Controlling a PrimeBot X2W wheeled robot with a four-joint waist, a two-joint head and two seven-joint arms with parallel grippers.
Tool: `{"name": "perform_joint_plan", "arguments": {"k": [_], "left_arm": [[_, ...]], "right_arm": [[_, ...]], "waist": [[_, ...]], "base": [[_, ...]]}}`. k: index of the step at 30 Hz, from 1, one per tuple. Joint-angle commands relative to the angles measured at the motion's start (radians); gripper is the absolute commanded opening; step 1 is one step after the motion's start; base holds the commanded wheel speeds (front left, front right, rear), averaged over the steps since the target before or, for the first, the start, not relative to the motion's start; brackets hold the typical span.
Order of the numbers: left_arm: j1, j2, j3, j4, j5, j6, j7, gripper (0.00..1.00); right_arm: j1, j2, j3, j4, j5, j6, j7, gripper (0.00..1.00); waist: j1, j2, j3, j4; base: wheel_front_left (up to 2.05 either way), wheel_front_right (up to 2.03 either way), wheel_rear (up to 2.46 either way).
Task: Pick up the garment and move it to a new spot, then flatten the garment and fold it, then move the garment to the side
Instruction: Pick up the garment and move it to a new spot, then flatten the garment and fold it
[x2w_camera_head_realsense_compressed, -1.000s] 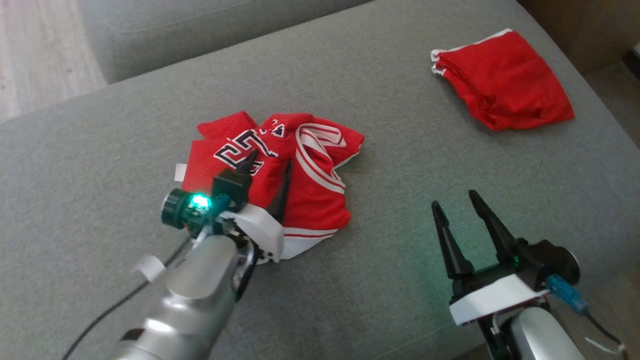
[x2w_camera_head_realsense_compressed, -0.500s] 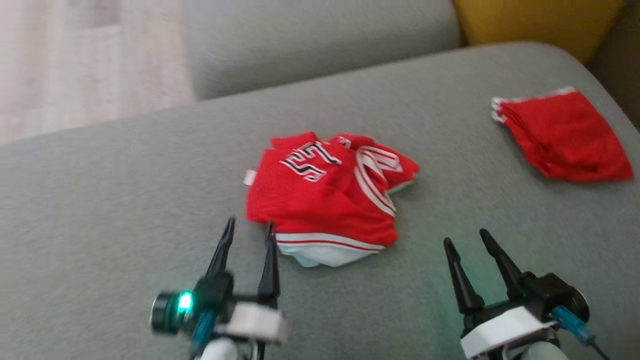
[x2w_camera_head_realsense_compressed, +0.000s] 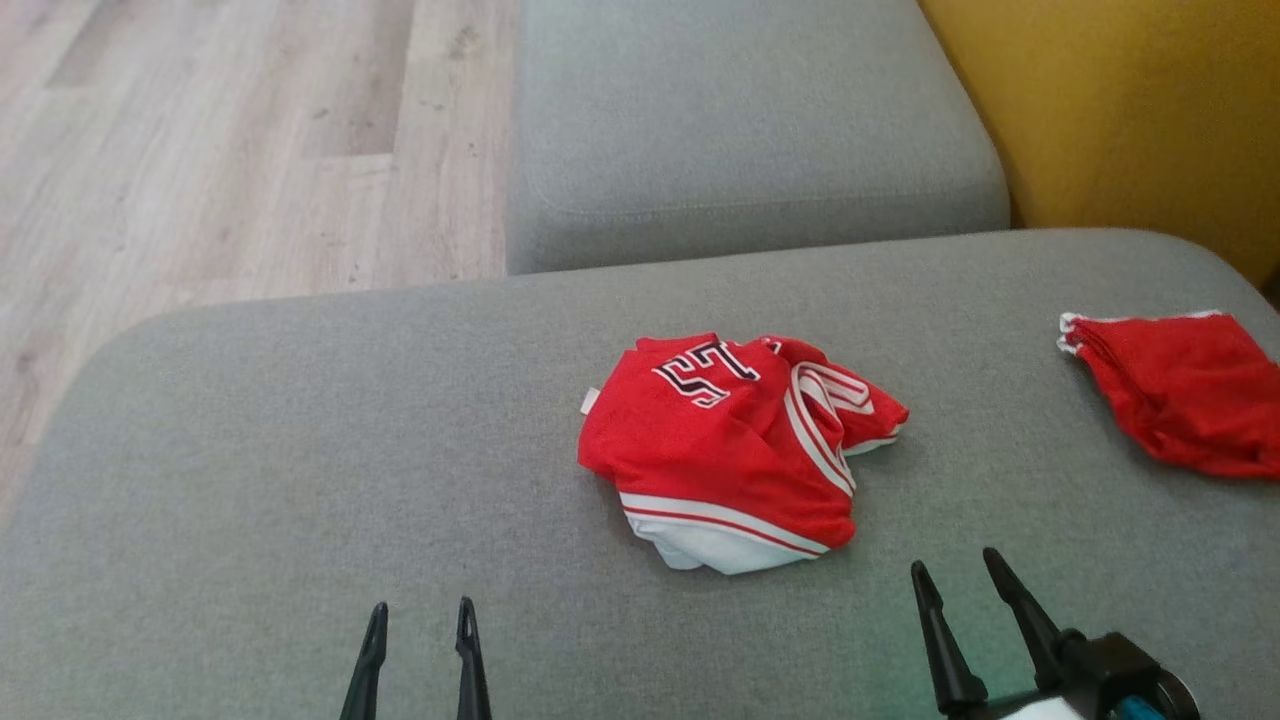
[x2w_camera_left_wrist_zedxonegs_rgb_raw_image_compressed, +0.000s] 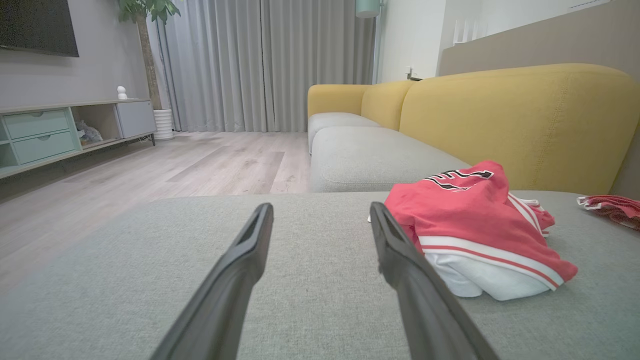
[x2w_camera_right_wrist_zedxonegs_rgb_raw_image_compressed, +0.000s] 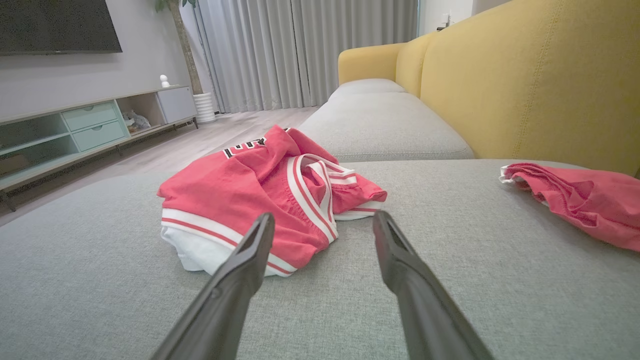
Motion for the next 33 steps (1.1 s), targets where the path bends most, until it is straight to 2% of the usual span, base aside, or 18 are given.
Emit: {"name": "perform_joint_plan", "arguments": {"k": [1,33], "left_arm": [[-0.041,-0.006,0.036,-0.034,0.009,0.001,-0.009,1.0],[-0.026,-0.006,0.05,-0.03,0.013,0.0,-0.009,1.0]], "right_arm": [[-0.034,-0.001,0.015,-0.037,-0.01,-0.001,-0.004,1.0],[-0.026,0.021,-0.002,-0.046,-0.023,-0.001,-0.004,1.0]], "waist": [[0.0002,-0.0001,-0.008,0.007],[0.0002,-0.0001,-0.006,0.016]], "base": [[0.0,0.0,0.0],[0.0,0.0,0.0]]}}
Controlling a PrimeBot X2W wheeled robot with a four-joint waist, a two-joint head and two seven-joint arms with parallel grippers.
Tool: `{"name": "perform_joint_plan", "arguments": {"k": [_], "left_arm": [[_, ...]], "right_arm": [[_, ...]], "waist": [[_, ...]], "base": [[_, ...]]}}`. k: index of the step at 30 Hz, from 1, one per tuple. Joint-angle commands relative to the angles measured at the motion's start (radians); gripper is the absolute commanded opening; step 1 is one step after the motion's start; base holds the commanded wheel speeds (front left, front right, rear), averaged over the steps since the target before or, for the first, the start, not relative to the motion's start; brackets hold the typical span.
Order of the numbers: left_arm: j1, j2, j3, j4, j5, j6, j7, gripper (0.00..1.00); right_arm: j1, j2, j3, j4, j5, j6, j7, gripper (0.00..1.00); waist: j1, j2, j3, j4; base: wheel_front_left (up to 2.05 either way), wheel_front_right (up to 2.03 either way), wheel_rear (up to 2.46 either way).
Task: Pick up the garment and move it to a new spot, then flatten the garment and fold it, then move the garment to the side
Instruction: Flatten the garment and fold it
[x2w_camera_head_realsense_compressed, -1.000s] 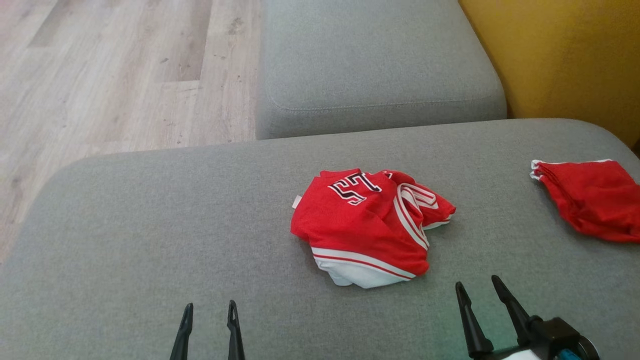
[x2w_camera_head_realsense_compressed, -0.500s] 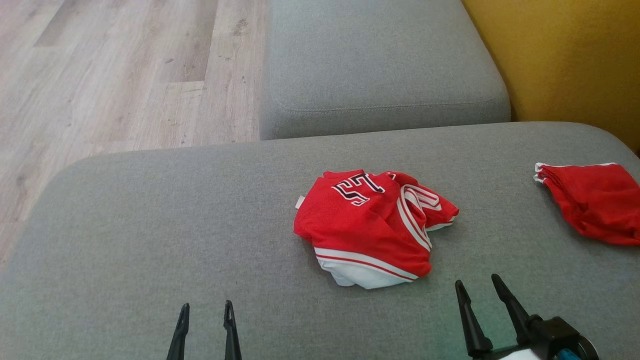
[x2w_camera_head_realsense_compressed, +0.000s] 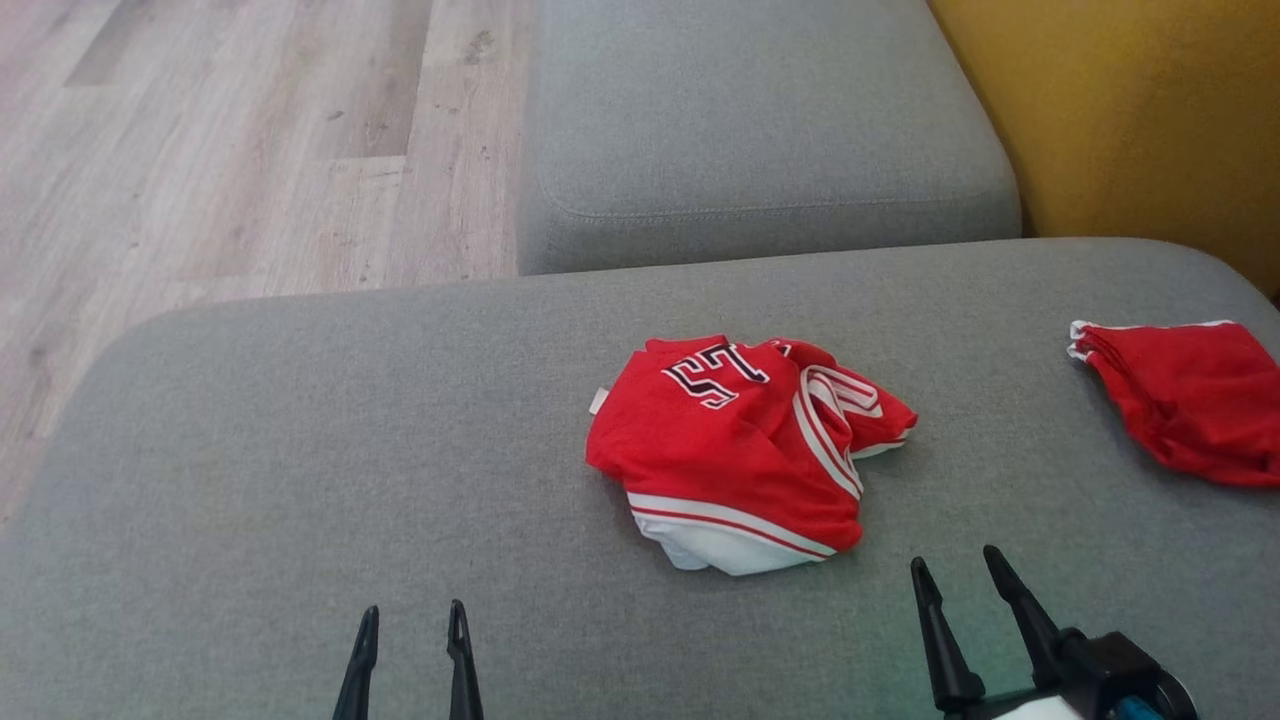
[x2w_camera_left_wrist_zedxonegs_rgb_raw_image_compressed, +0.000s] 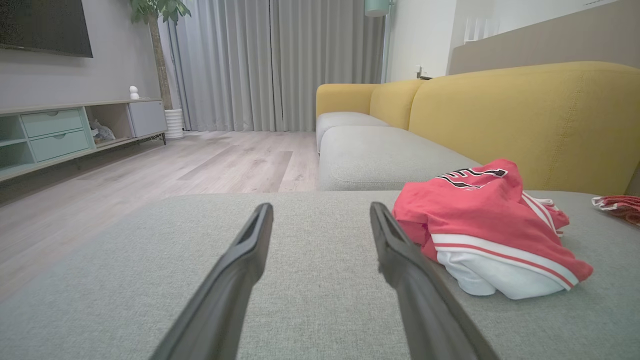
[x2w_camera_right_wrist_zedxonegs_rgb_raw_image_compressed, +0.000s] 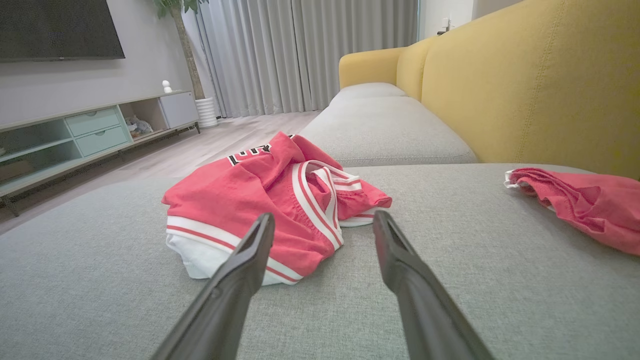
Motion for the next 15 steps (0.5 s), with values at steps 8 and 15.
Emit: {"name": "perform_joint_plan", "arguments": {"k": [8,15], "left_arm": [[-0.136,-0.007,-0.017,0.019,0.026,-0.058,-0.009,1.0],[-0.358,-0.007,-0.198,0.172,0.044,-0.142,-0.009,1.0]], "right_arm": [[-0.051,-0.014,0.03,-0.042,-0.004,-0.001,-0.004,1.0],[-0.076,-0.04,0.032,-0.064,-0.002,-0.001,-0.004,1.0]], "waist": [[0.0,0.0,0.038,-0.038],[0.0,0.0,0.088,-0.136]], "base": [[0.0,0.0,0.0],[0.0,0.0,0.0]]}}
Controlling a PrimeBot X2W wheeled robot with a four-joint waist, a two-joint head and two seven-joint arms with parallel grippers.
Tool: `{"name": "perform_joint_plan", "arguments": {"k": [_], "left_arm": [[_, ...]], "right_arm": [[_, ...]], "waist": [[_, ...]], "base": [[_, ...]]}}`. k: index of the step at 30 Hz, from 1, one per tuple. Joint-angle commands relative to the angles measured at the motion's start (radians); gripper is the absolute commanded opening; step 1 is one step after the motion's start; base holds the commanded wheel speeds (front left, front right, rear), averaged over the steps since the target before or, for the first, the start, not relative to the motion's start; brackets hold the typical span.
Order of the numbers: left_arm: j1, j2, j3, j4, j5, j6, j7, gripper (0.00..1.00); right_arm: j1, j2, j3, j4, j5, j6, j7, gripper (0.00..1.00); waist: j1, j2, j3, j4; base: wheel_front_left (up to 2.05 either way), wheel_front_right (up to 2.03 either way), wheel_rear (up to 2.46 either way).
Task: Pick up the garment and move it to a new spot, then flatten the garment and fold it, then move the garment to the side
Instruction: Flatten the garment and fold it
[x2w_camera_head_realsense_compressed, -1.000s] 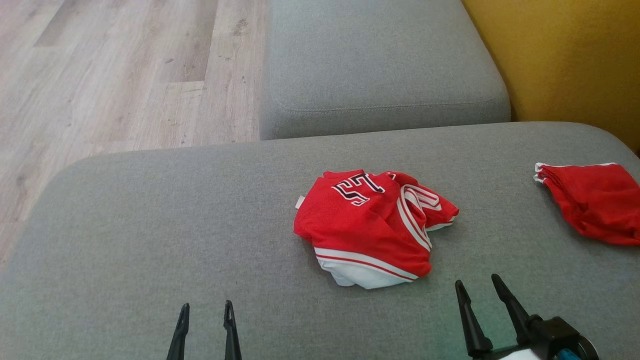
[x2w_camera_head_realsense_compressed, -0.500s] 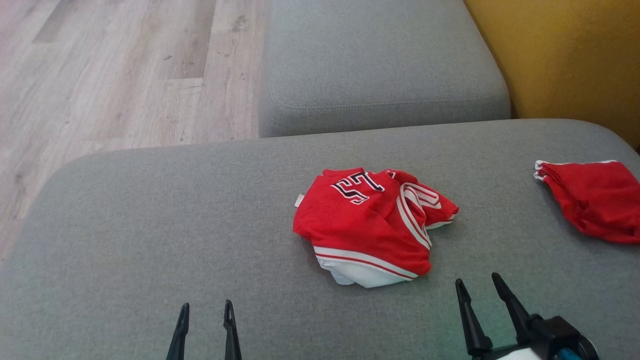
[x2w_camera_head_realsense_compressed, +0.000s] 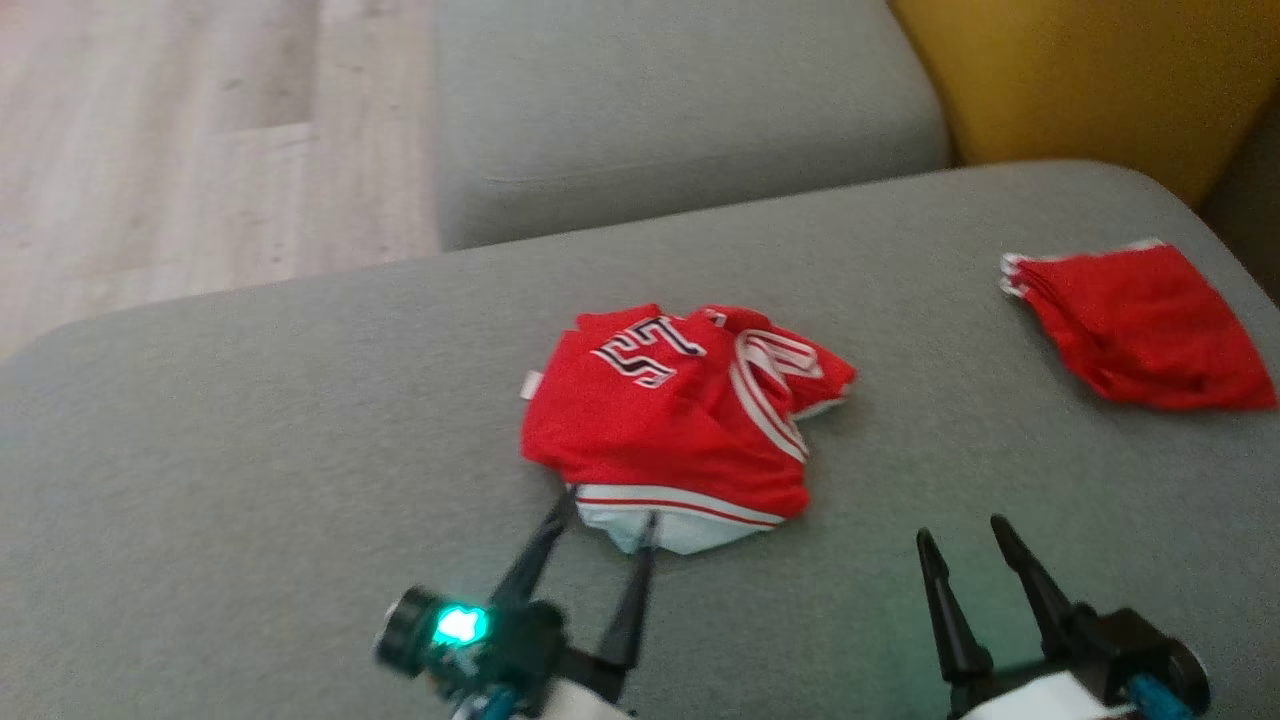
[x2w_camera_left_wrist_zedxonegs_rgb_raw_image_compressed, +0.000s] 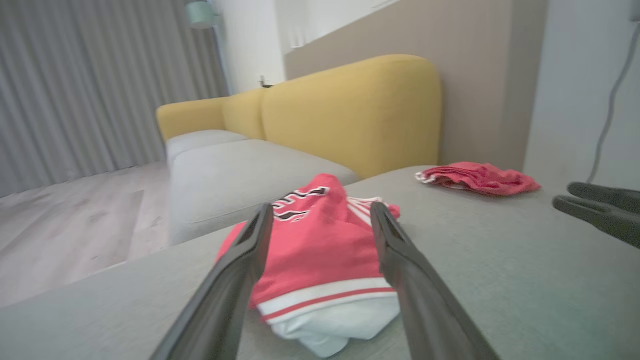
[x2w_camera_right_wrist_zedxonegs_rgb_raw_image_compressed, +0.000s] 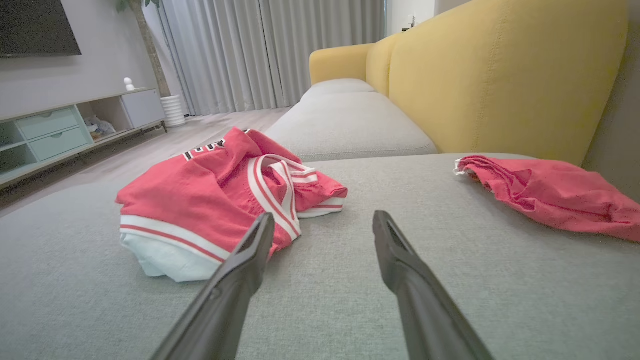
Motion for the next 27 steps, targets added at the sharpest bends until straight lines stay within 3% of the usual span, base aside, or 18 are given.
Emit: {"name": "perform_joint_plan", "arguments": {"k": [1,7,11,17,23,24,25,27], "left_arm": [[-0.074,-0.005,0.001,-0.004,0.001,-0.008,-0.009,1.0],[-0.298,-0.005,-0.208,0.223,-0.024,-0.064,-0.009,1.0],[-0.43,-0.005,-0.292,0.357,-0.08,-0.062,0.008,1.0],[-0.569,-0.005,-0.365,0.538,-0.167,0.003,0.113,1.0],[-0.588,-0.005,-0.437,0.629,-0.294,-0.037,0.247,1.0],[-0.59,-0.005,-0.446,0.628,-0.308,-0.038,0.243,0.43],[-0.594,-0.005,-0.455,0.624,-0.321,-0.038,0.232,0.0],[-0.607,-0.005,-0.471,0.614,-0.343,-0.032,0.198,0.0]], "right_arm": [[-0.066,-0.016,0.022,-0.04,-0.002,-0.001,-0.004,1.0],[-0.104,-0.017,0.033,-0.072,0.001,-0.001,-0.004,1.0],[-0.132,-0.016,0.033,-0.084,0.007,-0.001,-0.004,1.0],[-0.183,-0.014,0.037,-0.083,0.02,-0.001,-0.004,1.0],[-0.199,-0.01,0.037,-0.077,0.021,-0.001,-0.004,1.0],[-0.199,-0.01,0.036,-0.076,0.02,-0.001,-0.004,1.0],[-0.199,-0.01,0.035,-0.075,0.02,-0.001,-0.004,1.0],[-0.198,-0.009,0.034,-0.072,0.017,-0.001,-0.004,1.0]], "waist": [[-0.0001,-0.0001,0.035,-0.058],[-0.0001,-0.0001,0.13,-0.206],[-0.0001,-0.0001,0.216,-0.266],[-0.0001,-0.0001,0.298,-0.317],[-0.0001,-0.0001,0.302,-0.334],[-0.0001,-0.0001,0.299,-0.334],[-0.0001,-0.0001,0.295,-0.333],[-0.0001,-0.0001,0.284,-0.332]], "base": [[0.0,0.0,0.0],[0.0,0.0,0.0],[0.0,0.0,0.0],[0.0,0.0,0.0],[0.0,0.0,0.0],[0.0,0.0,0.0],[0.0,0.0,0.0],[0.0,0.0,0.0]]}}
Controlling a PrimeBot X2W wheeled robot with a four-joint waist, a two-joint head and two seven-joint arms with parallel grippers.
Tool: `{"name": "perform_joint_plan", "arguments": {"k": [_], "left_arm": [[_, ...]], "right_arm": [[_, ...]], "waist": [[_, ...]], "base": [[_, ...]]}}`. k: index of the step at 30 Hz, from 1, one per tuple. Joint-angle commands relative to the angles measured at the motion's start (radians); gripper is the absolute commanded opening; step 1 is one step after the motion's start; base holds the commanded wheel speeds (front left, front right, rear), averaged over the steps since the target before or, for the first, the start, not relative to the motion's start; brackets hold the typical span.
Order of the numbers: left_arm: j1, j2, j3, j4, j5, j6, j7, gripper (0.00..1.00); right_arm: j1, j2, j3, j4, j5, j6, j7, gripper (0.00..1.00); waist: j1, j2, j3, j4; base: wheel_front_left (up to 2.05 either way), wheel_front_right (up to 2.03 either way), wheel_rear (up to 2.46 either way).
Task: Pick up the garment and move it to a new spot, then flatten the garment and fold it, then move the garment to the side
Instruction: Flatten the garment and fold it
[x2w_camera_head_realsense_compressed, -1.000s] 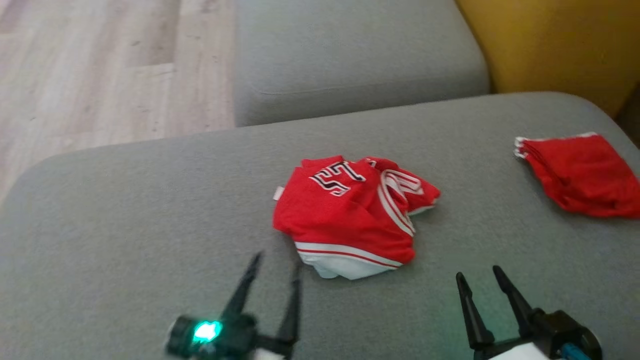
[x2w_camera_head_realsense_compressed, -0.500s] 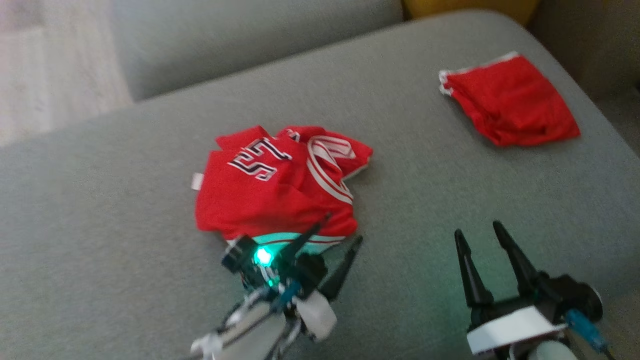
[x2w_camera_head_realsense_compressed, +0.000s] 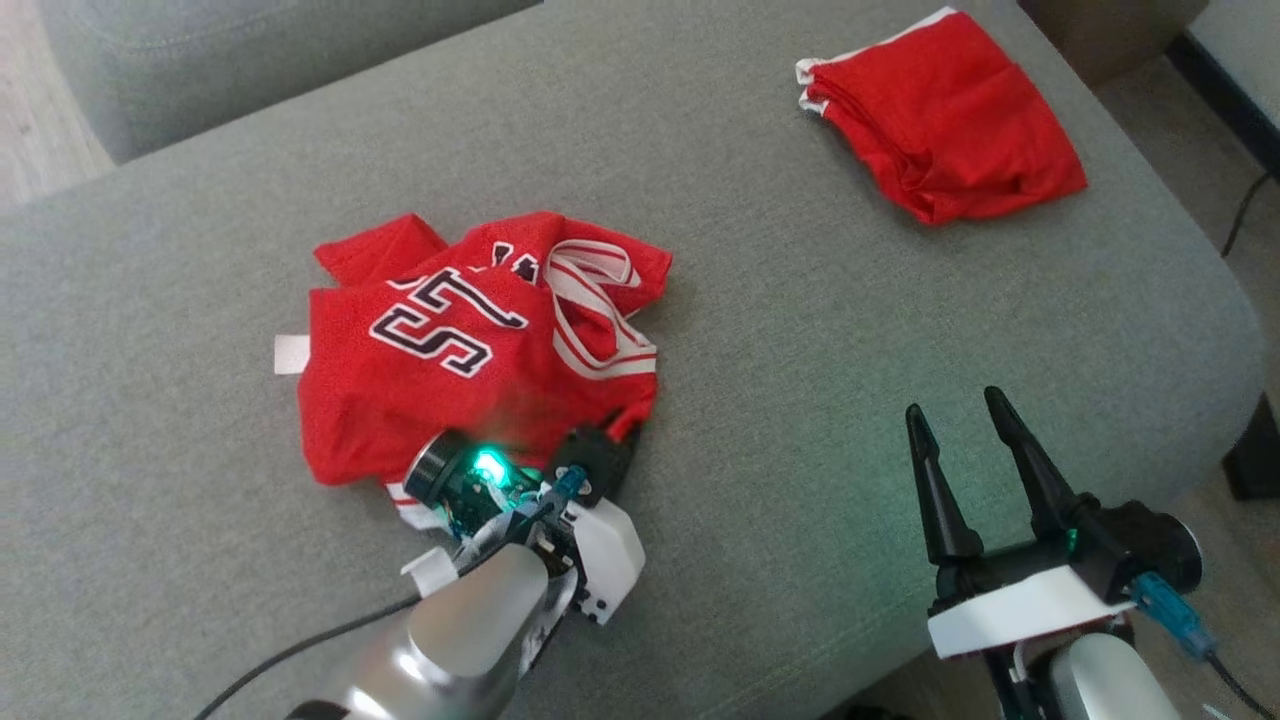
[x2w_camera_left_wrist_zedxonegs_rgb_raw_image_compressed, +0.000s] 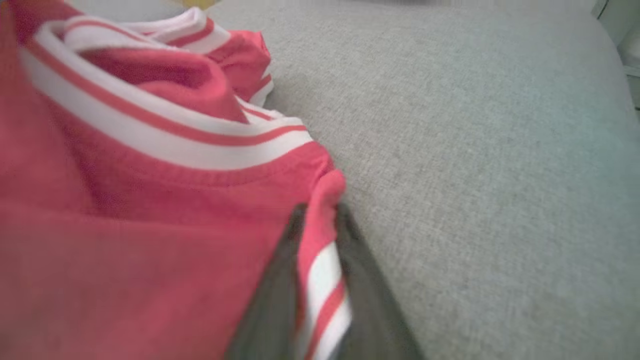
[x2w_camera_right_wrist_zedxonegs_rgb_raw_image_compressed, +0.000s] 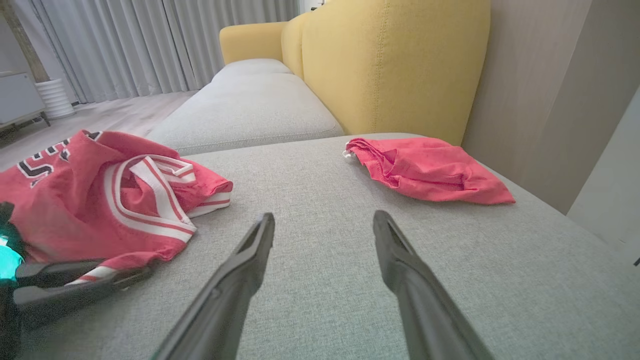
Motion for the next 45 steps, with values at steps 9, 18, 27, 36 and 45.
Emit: {"name": "perform_joint_plan", "arguments": {"k": [9,18,27,36,45], "left_arm": [[-0.158,0.004,-0.019,-0.171,-0.119,0.045,-0.166,0.0],[-0.582,0.009,0.219,-0.261,-0.206,0.071,-0.218,0.0],[-0.452,0.131,0.477,-0.392,-0.199,0.137,-0.222,0.0],[0.123,0.177,0.578,-0.41,-0.191,0.167,-0.223,0.0],[0.223,0.216,0.626,-0.495,0.052,0.21,-0.223,1.0]], "right_arm": [[-0.012,-0.001,0.03,-0.02,0.001,-0.001,-0.004,1.0],[0.024,0.005,0.015,-0.025,-0.006,-0.001,-0.004,1.0],[0.046,0.012,-0.011,-0.041,-0.006,-0.001,-0.004,1.0],[0.033,0.001,-0.016,-0.05,-0.008,-0.001,-0.004,1.0],[0.023,-0.012,-0.021,-0.045,-0.006,-0.001,-0.004,1.0]], "waist": [[-0.0002,0.0,-0.083,0.002],[-0.0002,0.0,-0.138,0.039],[-0.0002,0.0,-0.132,0.137],[-0.0002,0.0,-0.081,0.216],[-0.0002,0.0,-0.061,0.226]], "base": [[0.0,0.0,0.0],[0.0,0.0,0.0],[0.0,0.0,0.0],[0.0,0.0,0.0],[0.0,0.0,0.0]]}}
